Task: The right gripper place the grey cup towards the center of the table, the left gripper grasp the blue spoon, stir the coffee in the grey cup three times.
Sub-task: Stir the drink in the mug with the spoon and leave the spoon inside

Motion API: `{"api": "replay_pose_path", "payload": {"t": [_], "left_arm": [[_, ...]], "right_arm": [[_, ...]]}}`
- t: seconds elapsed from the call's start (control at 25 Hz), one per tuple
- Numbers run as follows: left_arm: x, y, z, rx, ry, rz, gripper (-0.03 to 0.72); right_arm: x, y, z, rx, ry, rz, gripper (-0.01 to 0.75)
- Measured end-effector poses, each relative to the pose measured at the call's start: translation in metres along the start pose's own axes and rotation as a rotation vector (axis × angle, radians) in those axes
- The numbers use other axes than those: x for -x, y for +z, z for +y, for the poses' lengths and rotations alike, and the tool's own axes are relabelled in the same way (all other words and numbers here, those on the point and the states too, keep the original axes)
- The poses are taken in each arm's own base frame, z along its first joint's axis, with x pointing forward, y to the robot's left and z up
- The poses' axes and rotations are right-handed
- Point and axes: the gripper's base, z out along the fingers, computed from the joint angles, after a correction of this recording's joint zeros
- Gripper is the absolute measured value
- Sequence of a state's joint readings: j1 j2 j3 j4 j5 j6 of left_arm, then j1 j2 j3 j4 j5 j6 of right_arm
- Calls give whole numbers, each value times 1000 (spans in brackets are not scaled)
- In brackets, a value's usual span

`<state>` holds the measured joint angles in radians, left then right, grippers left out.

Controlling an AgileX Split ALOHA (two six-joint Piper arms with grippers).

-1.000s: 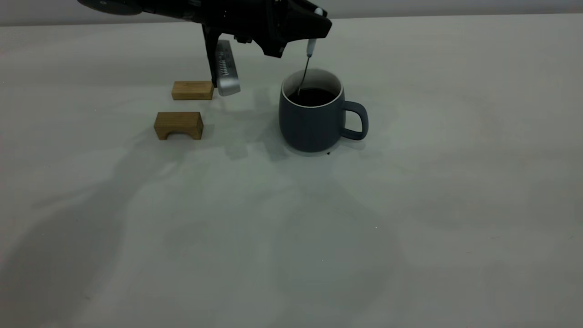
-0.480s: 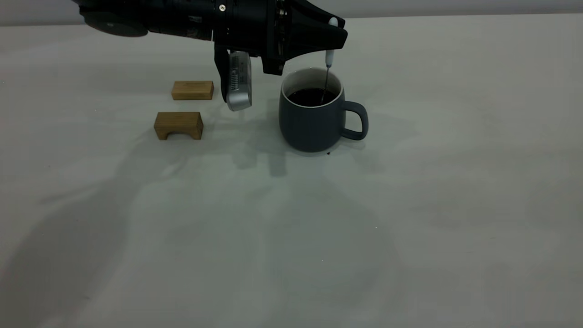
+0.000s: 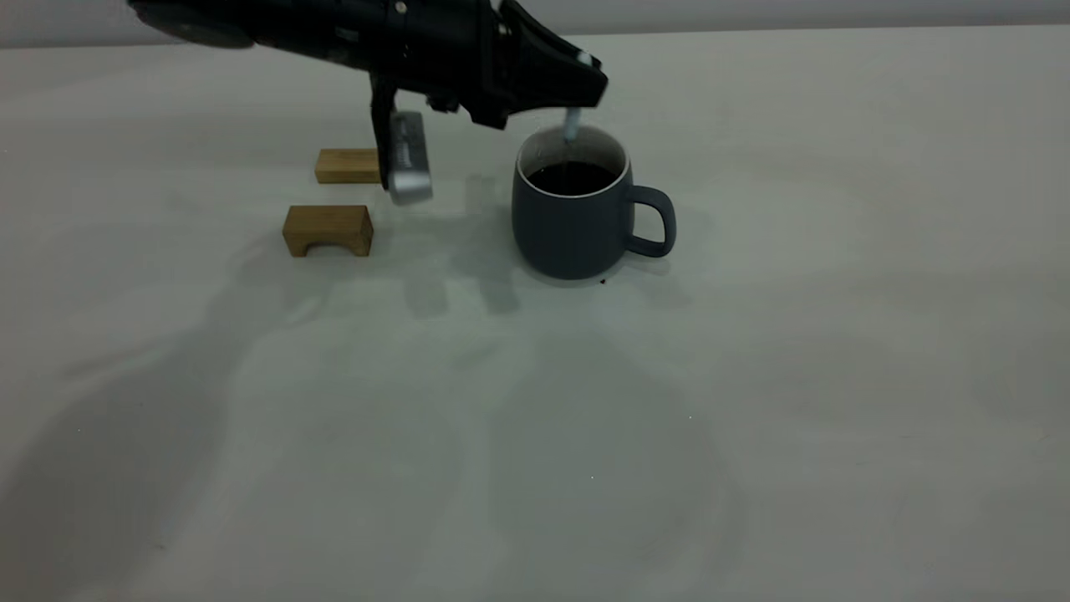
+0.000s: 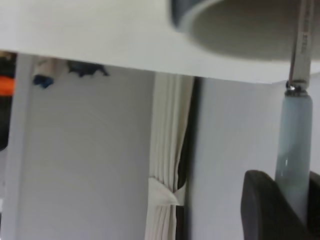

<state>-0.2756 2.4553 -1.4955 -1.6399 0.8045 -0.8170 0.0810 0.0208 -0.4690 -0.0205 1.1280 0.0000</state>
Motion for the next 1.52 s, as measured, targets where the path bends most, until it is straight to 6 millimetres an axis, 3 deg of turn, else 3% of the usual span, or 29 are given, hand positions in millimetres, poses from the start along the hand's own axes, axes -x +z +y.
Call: {"api": "replay_pose_path", "payload": {"t": [0.28,0.44,0.68,0.96,1.12,1.36,1.52], "left_arm": [[-5,-1,-4,-45,218,48,169],[-12,0,0,9,239,137,169],[-9,4,4,92,125,209,169],[-3,4,4,123,-103,140,169],[2,5,1,83,-121,76,169],[6,4,-8,-15,9,6,169],[2,3,-10,-35,143,47,169]], "right_arm": [[0,0,0,0,0,0,591],[0,0,0,0,0,0,591],[0,0,0,0,0,0,591],[0,0,0,0,0,0,591],[0,0,0,0,0,0,591],[0,0,0,0,0,0,591],[0,0,0,0,0,0,591]]}}
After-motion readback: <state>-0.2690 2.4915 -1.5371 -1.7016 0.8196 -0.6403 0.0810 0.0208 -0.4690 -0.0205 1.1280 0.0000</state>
